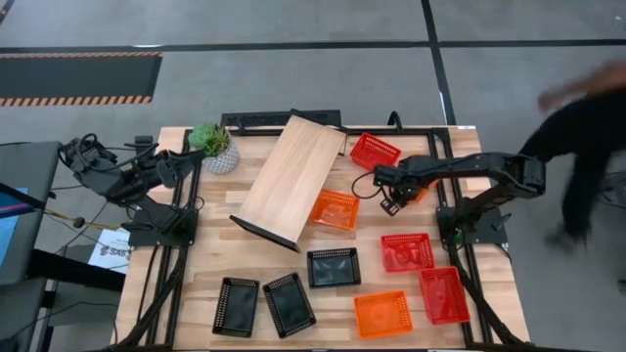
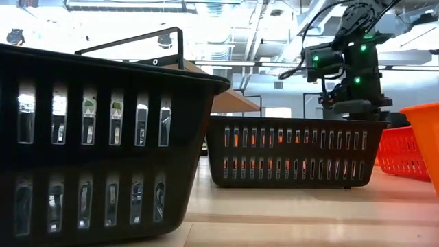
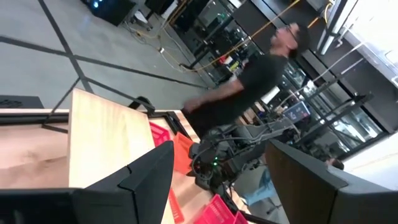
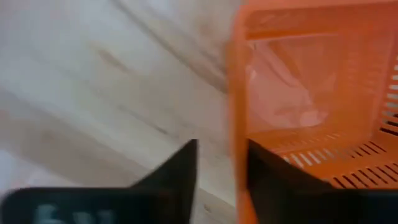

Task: Stack baskets on shelf by color
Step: Put the top orange bin on the shelf

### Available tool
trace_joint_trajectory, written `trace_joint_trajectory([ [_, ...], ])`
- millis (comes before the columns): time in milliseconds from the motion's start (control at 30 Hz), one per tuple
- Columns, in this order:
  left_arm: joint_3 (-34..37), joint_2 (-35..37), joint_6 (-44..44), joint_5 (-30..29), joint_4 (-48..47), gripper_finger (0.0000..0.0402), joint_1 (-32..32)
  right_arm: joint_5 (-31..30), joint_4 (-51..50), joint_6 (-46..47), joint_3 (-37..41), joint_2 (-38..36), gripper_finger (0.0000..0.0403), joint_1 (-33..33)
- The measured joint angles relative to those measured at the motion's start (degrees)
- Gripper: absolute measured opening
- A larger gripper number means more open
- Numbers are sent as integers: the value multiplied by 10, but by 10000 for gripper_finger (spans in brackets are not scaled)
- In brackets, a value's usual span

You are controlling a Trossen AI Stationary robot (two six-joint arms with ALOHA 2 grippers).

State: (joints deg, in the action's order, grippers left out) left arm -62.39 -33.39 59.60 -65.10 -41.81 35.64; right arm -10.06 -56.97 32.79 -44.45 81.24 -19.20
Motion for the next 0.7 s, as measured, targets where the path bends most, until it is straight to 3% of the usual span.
trace_joint_trajectory([
  [133, 0, 0, 0, -13, 0, 242, 0, 25, -2, 29, 0, 11, 20, -12],
  [433, 0, 0, 0, -16, 1, 242, 0, 35, -100, 67, -73, -19, 8, 35],
  [700, 0, 0, 1, -23, 1, 242, 0, 23, -171, 92, -247, -76, 4, 81],
])
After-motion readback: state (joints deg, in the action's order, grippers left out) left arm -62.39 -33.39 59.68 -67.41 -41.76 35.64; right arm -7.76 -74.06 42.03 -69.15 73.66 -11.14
